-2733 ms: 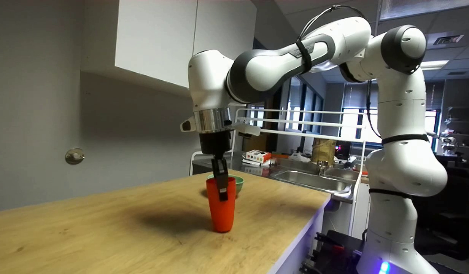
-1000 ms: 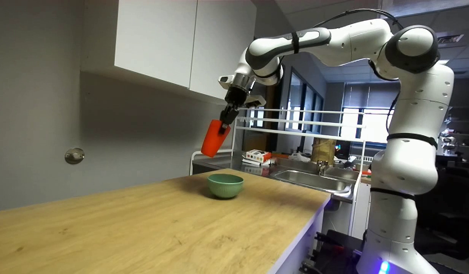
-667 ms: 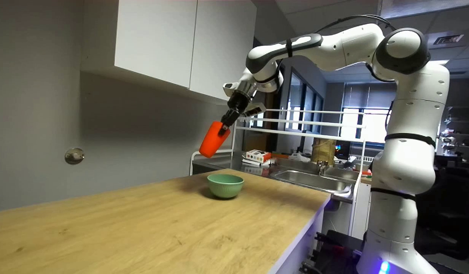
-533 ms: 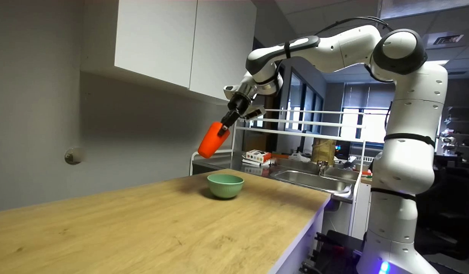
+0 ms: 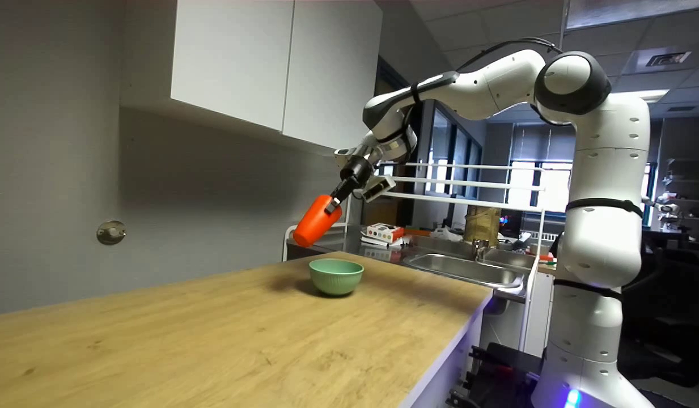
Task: Pour the contents in the orange cup into the green bowl
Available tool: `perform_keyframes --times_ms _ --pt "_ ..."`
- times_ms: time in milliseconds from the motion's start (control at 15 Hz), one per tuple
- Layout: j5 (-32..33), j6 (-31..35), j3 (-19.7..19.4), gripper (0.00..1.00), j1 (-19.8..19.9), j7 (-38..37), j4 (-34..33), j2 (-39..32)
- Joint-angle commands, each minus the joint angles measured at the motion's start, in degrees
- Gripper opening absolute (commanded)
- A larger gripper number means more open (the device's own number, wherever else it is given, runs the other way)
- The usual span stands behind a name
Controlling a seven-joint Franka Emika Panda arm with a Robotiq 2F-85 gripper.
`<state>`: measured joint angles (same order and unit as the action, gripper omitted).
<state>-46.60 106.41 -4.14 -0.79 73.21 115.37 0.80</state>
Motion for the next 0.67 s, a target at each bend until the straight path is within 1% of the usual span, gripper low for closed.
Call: perform_keyframes --times_ms 0,267,600 --pt "-3.8 -4.7 -0.1 0.01 2.4 3.3 -2.2 -3.9" --pt "-6.0 -10.1 0.1 0.01 4.4 3.8 -3.9 -7.7" --pt "-8.7 -16.1 0.2 0.01 6.2 2.4 -7.4 -12.6"
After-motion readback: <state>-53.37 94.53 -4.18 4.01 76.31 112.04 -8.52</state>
